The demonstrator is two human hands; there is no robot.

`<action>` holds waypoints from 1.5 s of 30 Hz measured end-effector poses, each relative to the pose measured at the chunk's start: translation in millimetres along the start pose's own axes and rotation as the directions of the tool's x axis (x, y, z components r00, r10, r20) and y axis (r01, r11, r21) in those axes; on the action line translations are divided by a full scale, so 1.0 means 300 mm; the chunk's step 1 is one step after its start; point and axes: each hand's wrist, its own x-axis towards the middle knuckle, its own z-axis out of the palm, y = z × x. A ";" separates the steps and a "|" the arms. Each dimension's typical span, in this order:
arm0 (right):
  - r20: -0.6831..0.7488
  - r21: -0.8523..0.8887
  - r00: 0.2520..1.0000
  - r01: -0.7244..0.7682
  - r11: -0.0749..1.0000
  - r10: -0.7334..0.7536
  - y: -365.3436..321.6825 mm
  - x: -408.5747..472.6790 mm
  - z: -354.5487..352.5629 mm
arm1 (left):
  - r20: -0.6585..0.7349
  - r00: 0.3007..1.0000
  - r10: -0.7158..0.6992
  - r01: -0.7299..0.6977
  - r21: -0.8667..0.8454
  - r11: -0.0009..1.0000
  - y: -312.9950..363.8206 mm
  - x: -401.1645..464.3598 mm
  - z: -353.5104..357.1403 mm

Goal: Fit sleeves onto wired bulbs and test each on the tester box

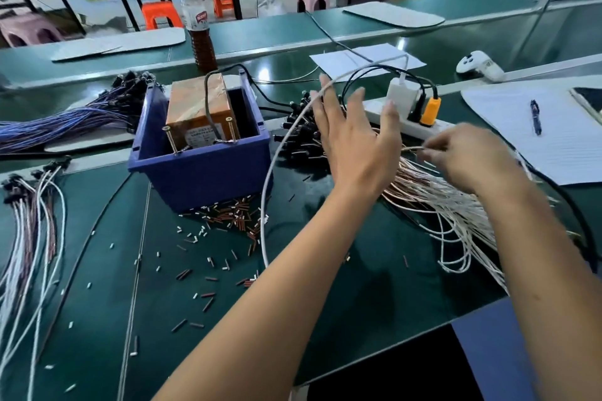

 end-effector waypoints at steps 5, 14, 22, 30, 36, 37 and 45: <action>-0.233 0.046 0.968 0.105 0.993 -0.091 -0.166 0.065 0.092 | -0.083 0.975 0.208 -0.177 0.282 0.943 -0.006 0.032 -0.021; 0.027 -0.310 0.977 0.209 0.927 -0.211 -0.191 0.033 0.207 | 0.298 0.946 0.128 -0.273 0.518 0.811 -0.127 0.043 -0.038; -0.253 0.067 0.947 0.223 0.972 -0.200 -0.175 0.010 0.133 | 0.310 0.934 0.178 -0.311 0.458 0.833 -0.055 0.032 -0.110; -0.580 0.281 0.738 0.580 0.765 -0.346 -0.397 -0.145 0.116 | -0.030 0.908 0.419 -0.404 0.210 0.890 -0.052 -0.082 -0.391; -0.403 0.355 0.553 0.829 0.432 -0.730 -0.668 -0.322 0.244 | -0.367 0.835 0.410 -0.294 0.333 0.896 -0.204 -0.167 -0.734; -0.342 0.348 0.516 0.846 0.404 -0.786 -0.715 -0.348 0.271 | -0.433 0.828 0.356 -0.187 0.385 0.904 -0.245 -0.172 -0.788; 0.176 0.207 0.389 0.883 0.420 -0.904 -0.984 -0.471 0.427 | -0.612 0.731 -0.303 0.676 0.585 0.449 -0.542 -0.137 -1.154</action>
